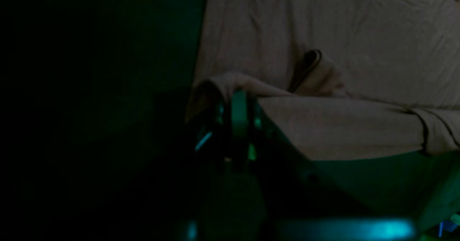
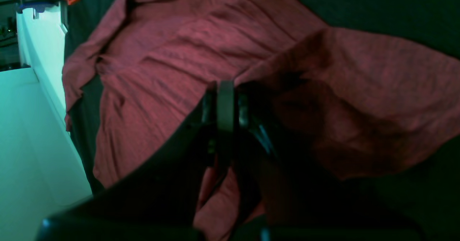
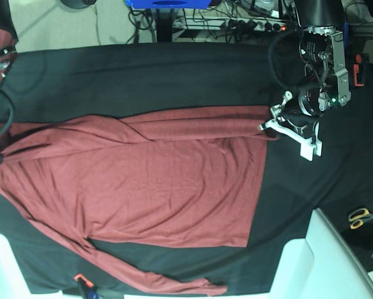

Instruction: Fold the T-shirt properly

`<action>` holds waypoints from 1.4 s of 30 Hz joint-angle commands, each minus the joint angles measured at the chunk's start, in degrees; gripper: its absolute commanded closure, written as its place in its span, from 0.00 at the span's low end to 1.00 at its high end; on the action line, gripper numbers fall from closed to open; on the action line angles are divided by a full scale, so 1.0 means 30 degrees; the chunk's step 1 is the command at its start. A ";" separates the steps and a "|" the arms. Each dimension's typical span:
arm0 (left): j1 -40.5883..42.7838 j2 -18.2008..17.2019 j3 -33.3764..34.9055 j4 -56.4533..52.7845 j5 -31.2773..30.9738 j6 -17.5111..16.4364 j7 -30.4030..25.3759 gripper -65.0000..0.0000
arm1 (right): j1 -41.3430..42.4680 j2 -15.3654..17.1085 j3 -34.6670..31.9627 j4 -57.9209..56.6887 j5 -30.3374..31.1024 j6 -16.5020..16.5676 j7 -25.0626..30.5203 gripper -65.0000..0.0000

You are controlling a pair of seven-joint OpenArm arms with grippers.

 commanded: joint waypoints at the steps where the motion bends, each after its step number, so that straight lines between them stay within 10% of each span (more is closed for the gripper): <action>1: -0.0196 -0.0175 -0.0164 0.0194 -0.0156 0.0198 -0.0331 1.00 | 0.0429 0.0450 -0.0003 0.0268 0.0375 0.0213 0.0307 0.99; 22: -0.1368 -0.0175 -0.0018 -0.0978 -0.0273 0.0989 -0.0361 1.00 | 0.0429 0.0421 -0.0091 0.0268 0.0346 -0.0314 0.0248 0.97; 27: -0.1368 -0.0146 -0.0164 -0.0978 -0.0273 0.0989 -0.0390 1.00 | 0.0370 0.0391 -0.0003 0.0268 0.0434 -0.1193 0.0278 0.58; 29: -0.1427 -0.0205 -0.0193 -0.0890 -0.0273 0.0989 -0.0390 0.84 | 0.0370 0.0391 0.0026 0.0268 0.0434 -0.1164 0.0278 0.39; 33: -0.1837 -0.0263 -0.1336 -0.0831 -0.0273 0.0989 -0.0419 0.63 | 0.0370 0.0391 0.0085 0.0415 0.0463 -0.1135 0.0336 0.36; 42: -0.0840 -0.0263 -0.4765 0.0956 -0.0332 0.0872 -0.0302 0.62 | -0.1622 -0.0839 0.3953 0.5660 0.0463 -0.1281 -0.0602 0.36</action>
